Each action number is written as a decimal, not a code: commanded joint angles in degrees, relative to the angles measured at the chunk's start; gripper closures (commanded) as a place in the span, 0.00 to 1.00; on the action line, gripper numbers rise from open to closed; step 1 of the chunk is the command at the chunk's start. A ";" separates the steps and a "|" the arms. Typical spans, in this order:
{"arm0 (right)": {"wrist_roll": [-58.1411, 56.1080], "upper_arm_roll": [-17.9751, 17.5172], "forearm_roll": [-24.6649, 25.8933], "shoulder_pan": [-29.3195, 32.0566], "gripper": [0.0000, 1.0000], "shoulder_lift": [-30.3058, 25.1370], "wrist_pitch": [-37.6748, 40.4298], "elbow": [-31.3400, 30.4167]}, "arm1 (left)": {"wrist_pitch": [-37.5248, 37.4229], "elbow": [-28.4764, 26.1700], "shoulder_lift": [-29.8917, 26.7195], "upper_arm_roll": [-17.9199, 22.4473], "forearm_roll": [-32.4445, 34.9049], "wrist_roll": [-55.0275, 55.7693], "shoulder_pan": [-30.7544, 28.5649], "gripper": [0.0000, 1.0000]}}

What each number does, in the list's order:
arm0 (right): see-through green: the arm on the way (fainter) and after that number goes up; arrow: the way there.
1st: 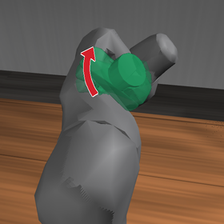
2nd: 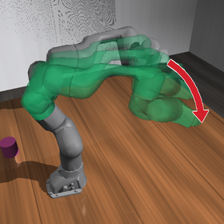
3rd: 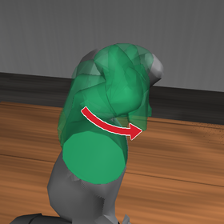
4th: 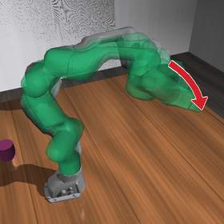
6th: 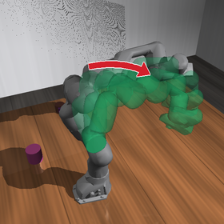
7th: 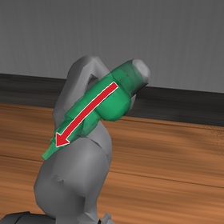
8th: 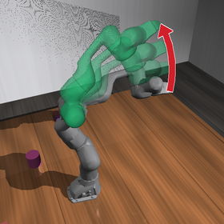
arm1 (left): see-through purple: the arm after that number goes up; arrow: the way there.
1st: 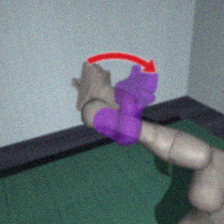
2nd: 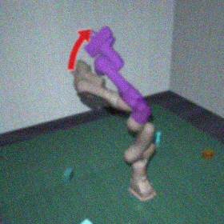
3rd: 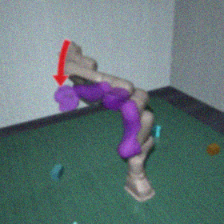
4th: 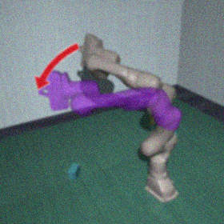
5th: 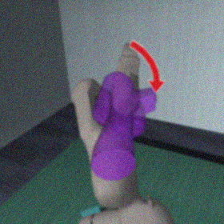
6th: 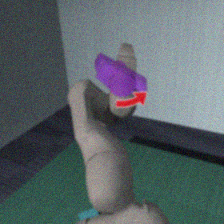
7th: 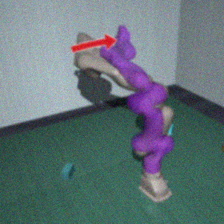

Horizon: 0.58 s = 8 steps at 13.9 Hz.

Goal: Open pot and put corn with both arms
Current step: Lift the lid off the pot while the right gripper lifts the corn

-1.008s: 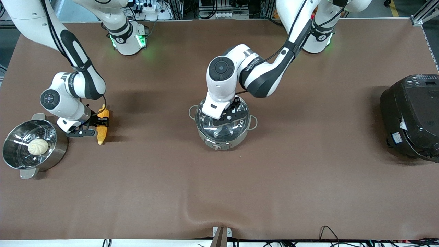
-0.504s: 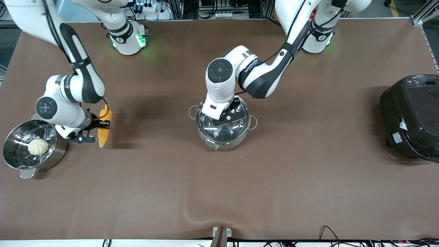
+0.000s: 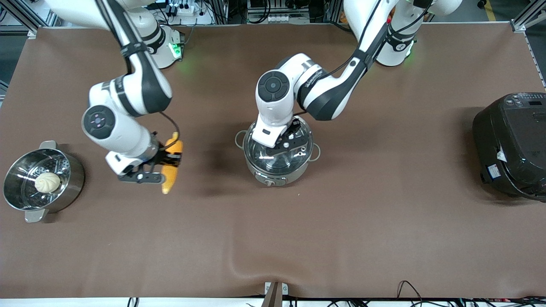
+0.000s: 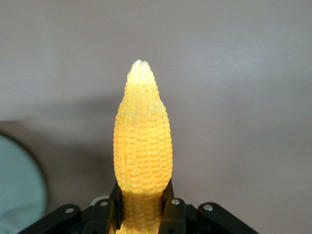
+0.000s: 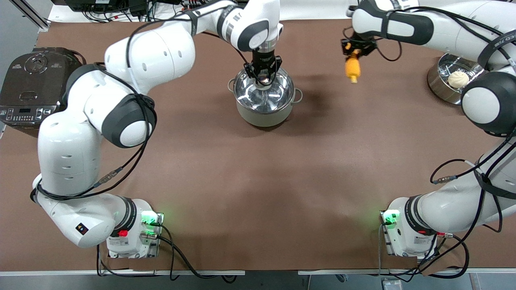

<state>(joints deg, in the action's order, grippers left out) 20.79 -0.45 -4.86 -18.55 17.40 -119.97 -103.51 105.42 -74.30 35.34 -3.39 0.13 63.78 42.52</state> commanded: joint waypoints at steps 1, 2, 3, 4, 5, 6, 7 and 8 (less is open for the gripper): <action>6.78 0.54 -1.38 -4.63 0.94 0.53 1.31 4.18 | -5.82 -0.84 -8.34 0.05 1.19 -0.92 -3.83 1.00; 9.59 0.54 -1.73 -6.65 0.94 0.53 1.23 5.15 | -7.14 -1.02 -9.92 0.22 1.45 -1.11 -4.80 1.00; 12.49 0.54 -2.52 -8.67 0.94 0.71 1.23 6.47 | -7.76 -1.02 -11.33 0.14 3.02 -1.98 -6.64 1.00; 15.21 0.54 -3.92 -10.61 0.94 0.88 1.23 7.52 | -7.86 -1.19 -13.00 -0.21 3.56 -3.73 -10.14 1.00; 17.50 0.54 -5.58 -12.28 0.94 0.89 0.97 7.97 | -7.94 -2.41 -14.58 -0.47 3.04 -9.40 -13.30 1.00; 19.27 0.54 -7.08 -13.95 0.94 0.89 0.44 8.50 | -8.38 -4.17 -16.42 -0.48 2.95 -15.64 -16.29 1.00; 21.46 0.63 -8.22 -16.23 0.94 1.76 -0.17 9.81 | -8.38 -6.45 -18.10 -0.56 2.86 -20.84 -19.46 1.00; 24.18 0.72 -8.15 -18.08 0.94 3.16 -1.66 11.04 | -8.12 -8.21 -19.33 -0.57 2.77 -24.98 -21.49 1.00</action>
<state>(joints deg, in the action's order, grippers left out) 40.49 -0.51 -11.38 -33.33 17.71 -120.60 -96.15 96.86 -76.65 20.54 -2.90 2.51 45.99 25.38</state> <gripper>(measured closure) 0.665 0.498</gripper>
